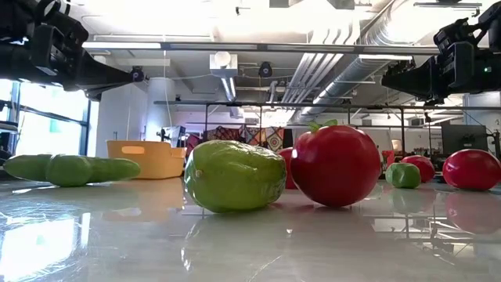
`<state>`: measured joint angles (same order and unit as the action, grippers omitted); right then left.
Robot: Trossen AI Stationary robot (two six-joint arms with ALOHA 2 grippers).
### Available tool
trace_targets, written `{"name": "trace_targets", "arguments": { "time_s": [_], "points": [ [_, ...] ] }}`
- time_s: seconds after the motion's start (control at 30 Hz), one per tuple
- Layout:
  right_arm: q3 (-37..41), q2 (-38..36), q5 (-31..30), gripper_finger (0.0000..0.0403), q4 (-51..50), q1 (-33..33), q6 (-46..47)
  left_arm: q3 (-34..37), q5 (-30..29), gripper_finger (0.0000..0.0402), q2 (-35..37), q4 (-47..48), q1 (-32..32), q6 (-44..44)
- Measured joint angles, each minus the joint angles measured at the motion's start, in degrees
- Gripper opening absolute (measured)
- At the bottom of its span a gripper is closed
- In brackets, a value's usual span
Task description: Sort produce into baskets
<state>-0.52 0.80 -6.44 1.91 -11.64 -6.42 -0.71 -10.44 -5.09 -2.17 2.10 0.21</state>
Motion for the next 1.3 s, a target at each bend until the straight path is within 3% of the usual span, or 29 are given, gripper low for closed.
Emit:
{"name": "trace_targets", "arguments": {
  "time_s": [1.2, 1.3],
  "points": [
    [0.0, -0.02, -1.07, 0.0, 2.44, 0.0, 1.56, -0.02, 0.0, 0.0, 0.01, -0.25, -0.01, 0.01],
    [-0.02, -0.02, -1.09, 0.0, 3.13, 0.0, 3.42, 0.0, -0.17, 0.0, 0.01, -1.18, 0.14, 3.11]
  ]
}}
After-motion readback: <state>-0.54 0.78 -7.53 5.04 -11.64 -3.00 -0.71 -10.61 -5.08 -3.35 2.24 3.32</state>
